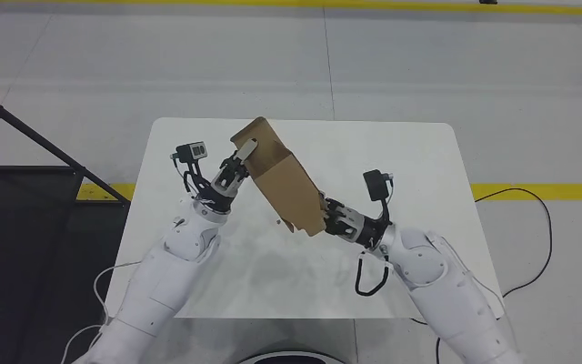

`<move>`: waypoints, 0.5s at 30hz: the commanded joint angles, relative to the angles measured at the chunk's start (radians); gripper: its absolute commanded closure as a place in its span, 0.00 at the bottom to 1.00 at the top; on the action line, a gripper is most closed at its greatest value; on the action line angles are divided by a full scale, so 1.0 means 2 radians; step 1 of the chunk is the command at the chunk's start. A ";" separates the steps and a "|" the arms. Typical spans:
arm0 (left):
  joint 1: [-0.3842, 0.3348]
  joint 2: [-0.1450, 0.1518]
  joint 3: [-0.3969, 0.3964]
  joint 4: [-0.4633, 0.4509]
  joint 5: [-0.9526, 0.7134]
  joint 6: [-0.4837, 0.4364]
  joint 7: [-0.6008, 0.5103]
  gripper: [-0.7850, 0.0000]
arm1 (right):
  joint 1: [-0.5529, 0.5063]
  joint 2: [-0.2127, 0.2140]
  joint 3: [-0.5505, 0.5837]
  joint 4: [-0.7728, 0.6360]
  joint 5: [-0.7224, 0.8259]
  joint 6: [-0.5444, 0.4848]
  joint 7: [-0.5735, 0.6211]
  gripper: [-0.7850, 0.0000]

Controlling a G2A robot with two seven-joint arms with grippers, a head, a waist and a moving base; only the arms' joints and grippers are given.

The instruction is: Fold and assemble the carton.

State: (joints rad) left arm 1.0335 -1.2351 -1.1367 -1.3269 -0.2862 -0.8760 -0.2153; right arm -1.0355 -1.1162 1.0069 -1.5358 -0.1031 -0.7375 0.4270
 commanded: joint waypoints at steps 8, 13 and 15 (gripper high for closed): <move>0.000 -0.005 -0.004 0.002 -0.005 -0.002 -0.005 1.00 | 0.003 -0.003 0.001 0.004 0.005 -0.002 0.006 1.00; -0.001 -0.007 -0.004 0.005 -0.007 -0.002 -0.011 1.00 | 0.003 -0.004 0.002 0.006 0.007 -0.002 0.009 1.00; -0.002 -0.008 -0.005 0.006 -0.008 -0.003 -0.015 1.00 | 0.002 -0.004 0.004 0.006 0.006 -0.004 0.009 1.00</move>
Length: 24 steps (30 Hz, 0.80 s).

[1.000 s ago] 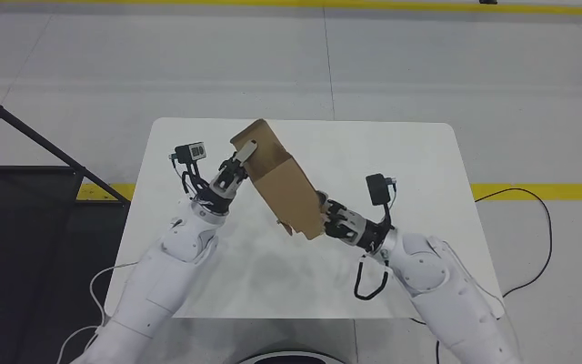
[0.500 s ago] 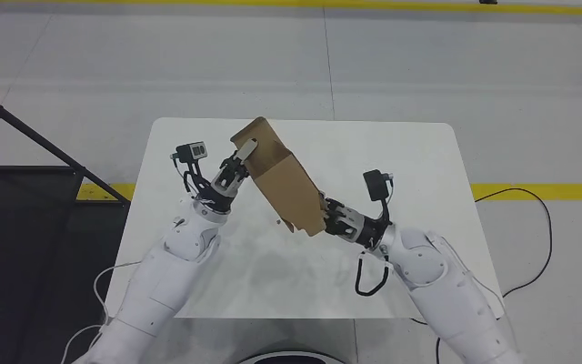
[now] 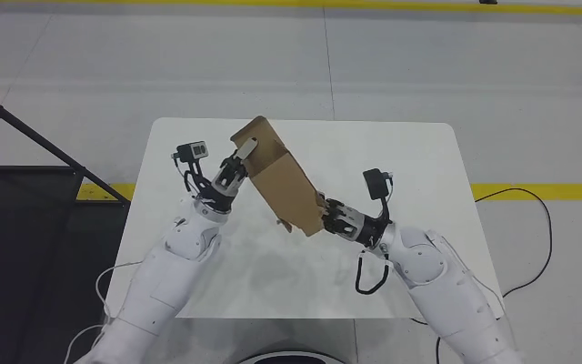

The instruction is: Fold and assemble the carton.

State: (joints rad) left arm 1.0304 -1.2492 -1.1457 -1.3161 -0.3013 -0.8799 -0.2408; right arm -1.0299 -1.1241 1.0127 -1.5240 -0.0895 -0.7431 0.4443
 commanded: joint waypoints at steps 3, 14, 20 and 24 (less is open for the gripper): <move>-0.002 -0.001 -0.002 0.005 -0.002 0.000 -0.007 0.59 | -0.002 0.000 0.004 0.000 -0.001 -0.001 0.001 1.00; 0.001 0.005 -0.037 0.012 0.001 -0.009 -0.046 0.00 | -0.023 0.008 0.039 -0.013 0.009 0.006 0.029 1.00; 0.010 0.016 -0.078 0.006 -0.008 -0.014 -0.091 0.00 | -0.041 0.020 0.076 -0.029 0.038 0.047 0.086 1.00; 0.017 0.024 -0.103 -0.001 -0.018 -0.010 -0.135 0.00 | -0.046 0.027 0.095 -0.040 0.059 0.070 0.145 1.00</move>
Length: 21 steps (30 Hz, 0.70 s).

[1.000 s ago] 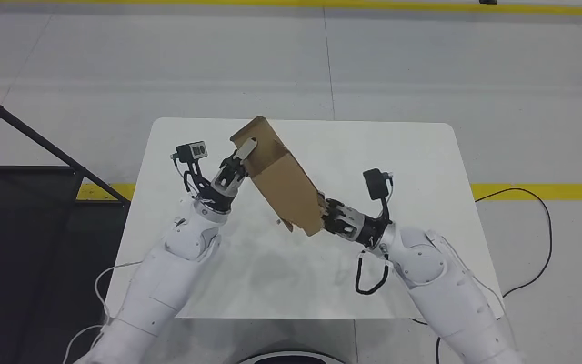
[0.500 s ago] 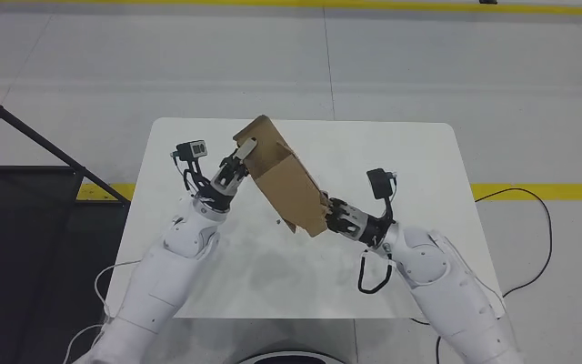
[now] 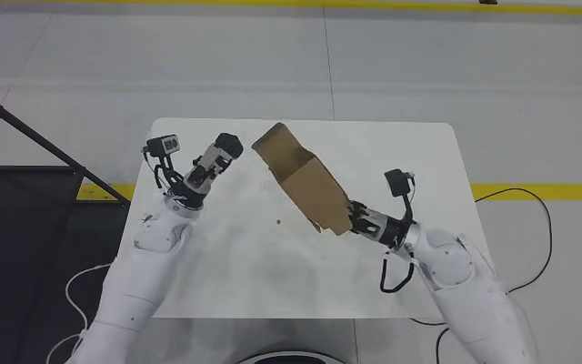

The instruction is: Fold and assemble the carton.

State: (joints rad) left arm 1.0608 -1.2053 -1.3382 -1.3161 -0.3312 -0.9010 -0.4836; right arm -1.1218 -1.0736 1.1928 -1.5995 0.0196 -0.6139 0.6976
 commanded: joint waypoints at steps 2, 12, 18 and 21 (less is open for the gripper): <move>0.005 0.008 -0.022 -0.003 -0.012 0.001 -0.045 0.00 | -0.001 0.006 0.014 -0.006 0.016 0.021 0.055 1.00; 0.005 0.036 -0.083 0.007 -0.109 0.030 -0.247 0.00 | 0.004 0.017 0.021 -0.032 -0.001 0.101 0.159 1.00; 0.013 0.052 -0.098 -0.027 -0.092 0.068 -0.286 0.00 | 0.024 0.020 0.012 -0.025 0.015 0.114 0.225 1.00; 0.022 0.062 -0.099 -0.052 -0.093 0.086 -0.304 0.00 | 0.043 0.021 0.005 -0.015 0.032 0.114 0.269 1.00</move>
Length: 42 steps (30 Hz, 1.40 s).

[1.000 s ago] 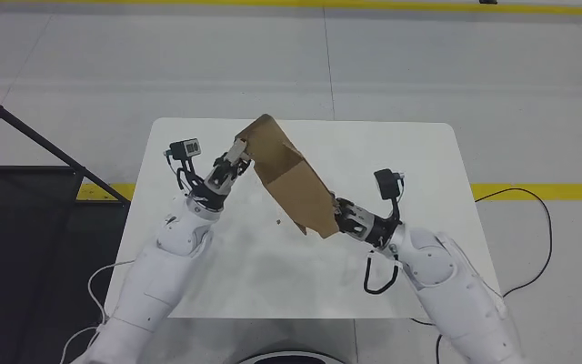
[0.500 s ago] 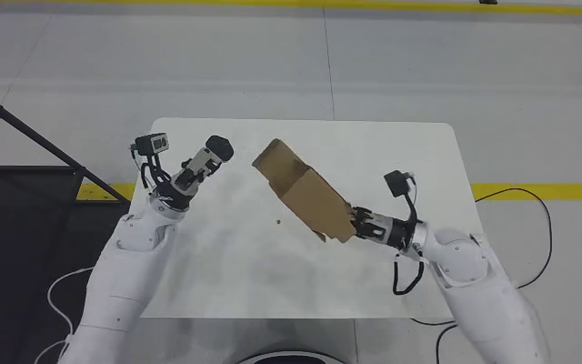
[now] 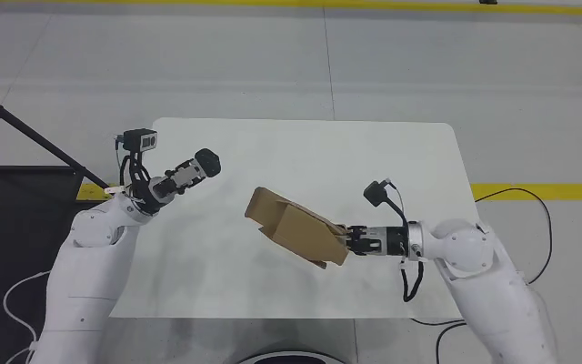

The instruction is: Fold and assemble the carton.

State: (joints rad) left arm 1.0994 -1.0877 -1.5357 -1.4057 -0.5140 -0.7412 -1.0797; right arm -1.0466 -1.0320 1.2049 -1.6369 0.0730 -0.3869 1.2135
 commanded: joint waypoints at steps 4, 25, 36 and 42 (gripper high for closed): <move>0.013 0.016 0.000 -0.029 -0.014 0.037 -0.037 0.00 | 0.020 0.001 -0.005 0.011 0.012 0.009 0.032 1.00; -0.002 0.022 0.030 -0.042 -0.001 0.082 -0.082 0.00 | 0.023 0.003 -0.011 0.017 0.020 0.013 0.035 1.00; -0.030 0.044 0.075 -0.062 -0.021 0.135 -0.135 0.00 | 0.056 0.006 -0.021 0.057 0.068 0.003 0.105 1.00; -0.034 0.062 0.088 -0.071 -0.009 0.141 -0.141 0.00 | 0.075 0.006 -0.031 0.080 0.079 0.006 0.116 1.00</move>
State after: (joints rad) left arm 1.0306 -0.9700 -1.3647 -1.5416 -0.5340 -0.4642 -1.3566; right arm -0.9012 -1.0206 1.1445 -1.4848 0.2273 -0.3764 1.4428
